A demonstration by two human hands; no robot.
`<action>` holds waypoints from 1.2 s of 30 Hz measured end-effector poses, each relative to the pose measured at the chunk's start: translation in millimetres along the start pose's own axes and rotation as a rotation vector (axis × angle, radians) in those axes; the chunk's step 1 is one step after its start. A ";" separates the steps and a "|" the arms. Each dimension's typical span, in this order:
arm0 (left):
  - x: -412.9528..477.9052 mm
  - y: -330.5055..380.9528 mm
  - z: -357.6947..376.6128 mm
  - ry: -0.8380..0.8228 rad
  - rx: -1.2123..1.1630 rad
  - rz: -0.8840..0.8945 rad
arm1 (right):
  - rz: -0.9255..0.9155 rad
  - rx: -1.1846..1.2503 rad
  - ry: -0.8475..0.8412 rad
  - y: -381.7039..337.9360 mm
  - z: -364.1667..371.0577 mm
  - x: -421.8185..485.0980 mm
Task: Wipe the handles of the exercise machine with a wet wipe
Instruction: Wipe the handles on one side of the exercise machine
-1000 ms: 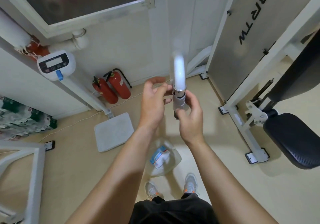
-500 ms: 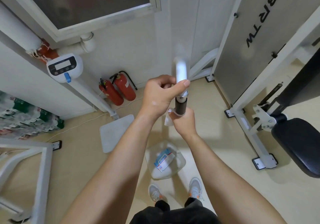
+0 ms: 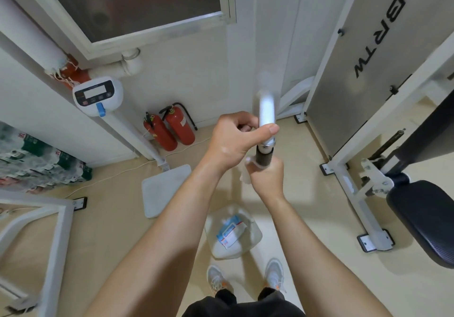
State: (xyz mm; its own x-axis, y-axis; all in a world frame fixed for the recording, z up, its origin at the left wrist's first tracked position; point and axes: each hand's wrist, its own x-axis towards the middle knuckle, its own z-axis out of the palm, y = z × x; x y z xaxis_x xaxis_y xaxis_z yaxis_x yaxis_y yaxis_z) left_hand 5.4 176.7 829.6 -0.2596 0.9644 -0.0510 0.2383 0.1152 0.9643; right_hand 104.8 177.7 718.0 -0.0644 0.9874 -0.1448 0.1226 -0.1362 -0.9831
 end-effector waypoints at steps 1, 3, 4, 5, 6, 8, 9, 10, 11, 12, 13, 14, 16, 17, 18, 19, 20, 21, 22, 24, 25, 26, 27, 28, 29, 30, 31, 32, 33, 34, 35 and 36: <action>1.1 -0.3 -1.0 -0.016 0.000 0.003 | 0.063 -0.032 -0.022 13.5 -1.5 1.1; 2.4 0.1 -3.3 -0.036 0.004 0.000 | 0.122 -0.077 -0.105 23.1 -6.2 4.5; 2.8 0.5 -4.7 -0.044 0.008 0.002 | 0.118 -0.103 -0.173 20.7 -9.2 7.8; 3.1 0.1 -6.1 -0.051 0.008 0.005 | 0.087 -0.117 -0.253 12.5 -13.3 11.4; 3.8 -0.2 -7.3 -0.055 0.007 0.007 | 0.036 -0.108 -0.354 -1.3 -18.4 16.3; 4.0 1.2 -7.5 -0.063 -0.002 0.011 | -0.068 -0.054 -0.572 -33.6 -30.7 26.9; 3.5 1.6 -6.3 -0.067 -0.009 0.010 | -0.110 -0.026 -0.653 -47.4 -36.0 30.4; 3.0 1.7 -4.9 -0.072 -0.014 0.005 | -0.141 0.015 -0.693 -58.7 -38.8 30.9; 2.5 1.5 -3.2 -0.077 -0.023 -0.003 | -0.148 0.056 -0.658 -59.6 -37.7 29.7; 2.2 0.9 -1.2 -0.080 -0.038 -0.013 | -0.132 0.084 -0.532 -54.0 -33.1 25.3; 2.5 0.1 0.8 -0.082 -0.060 -0.020 | -0.101 0.078 -0.328 -42.1 -24.0 18.0; 3.2 -0.7 2.6 -0.084 -0.075 -0.024 | -0.052 0.053 -0.104 -27.8 -12.6 8.8; 4.1 -2.3 5.3 -0.085 -0.064 -0.011 | 0.070 0.008 0.197 3.8 5.8 -4.8; 4.0 -2.0 6.5 -0.082 -0.053 -0.001 | 0.109 0.009 0.258 13.9 9.7 -8.9; 4.4 -1.5 7.0 -0.077 -0.048 0.005 | 0.129 0.004 0.271 21.3 10.3 -9.9; 5.3 -1.5 7.1 -0.072 -0.044 0.009 | 0.137 -0.014 0.239 24.5 8.0 -8.4; 5.7 -2.2 5.8 -0.072 -0.043 0.010 | 0.141 -0.051 0.165 24.0 3.7 -4.9; 5.8 -3.1 3.7 -0.073 -0.045 0.012 | 0.126 -0.087 0.064 17.7 -2.7 -2.8; 6.2 -3.6 1.7 -0.071 -0.047 0.015 | 0.088 -0.096 -0.059 6.2 -10.1 0.8; 7.3 -3.3 0.7 -0.064 -0.045 0.022 | -0.038 -0.049 -0.277 -24.4 -23.8 11.3; 6.8 -3.7 1.4 -0.059 -0.045 0.023 | -0.106 -0.021 -0.321 -40.8 -27.9 14.4; 5.8 -3.5 1.9 -0.057 -0.047 0.025 | -0.146 0.021 -0.309 -51.6 -28.5 15.2; 5.5 -3.9 2.4 -0.061 -0.048 0.026 | -0.168 0.066 -0.254 -55.0 -25.4 13.7; 5.4 -4.1 2.4 -0.071 -0.045 0.026 | -0.165 0.080 -0.166 -47.8 -19.3 10.5; 5.6 -4.6 2.3 -0.081 -0.038 0.022 | -0.128 0.069 -0.078 -35.2 -12.8 6.0; 5.8 -5.0 1.1 -0.089 -0.030 0.016 | -0.054 0.036 -0.011 -18.4 -6.2 1.3; 6.7 -5.9 -0.4 -0.097 -0.027 0.011 | 0.026 0.002 0.016 0.8 -1.6 -2.3; 7.0 -6.5 -1.6 -0.106 -0.033 0.010 | 0.101 -0.022 0.013 15.0 -0.3 -5.0; 7.1 -6.7 -2.6 -0.106 -0.041 0.011 | 0.151 -0.051 -0.019 24.0 -1.9 -5.0; 6.6 -5.6 -3.5 -0.101 -0.042 0.015 | 0.162 -0.097 -0.072 26.7 -4.9 -1.4; 6.2 -5.2 -4.5 -0.098 -0.042 0.022 | 0.147 -0.146 -0.145 22.1 -9.0 1.8; 5.4 -5.2 -5.3 -0.099 -0.040 0.027 | 0.115 -0.167 -0.223 10.9 -13.9 4.0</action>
State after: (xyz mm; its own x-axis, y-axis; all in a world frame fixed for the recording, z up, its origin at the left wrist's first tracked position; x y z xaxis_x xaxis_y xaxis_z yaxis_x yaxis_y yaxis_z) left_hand -2.2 180.1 825.7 -0.1592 0.9861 -0.0483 0.2063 0.0810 0.9751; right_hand 119.6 181.3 708.2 -0.2541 0.9215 -0.2938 0.3022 -0.2129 -0.9292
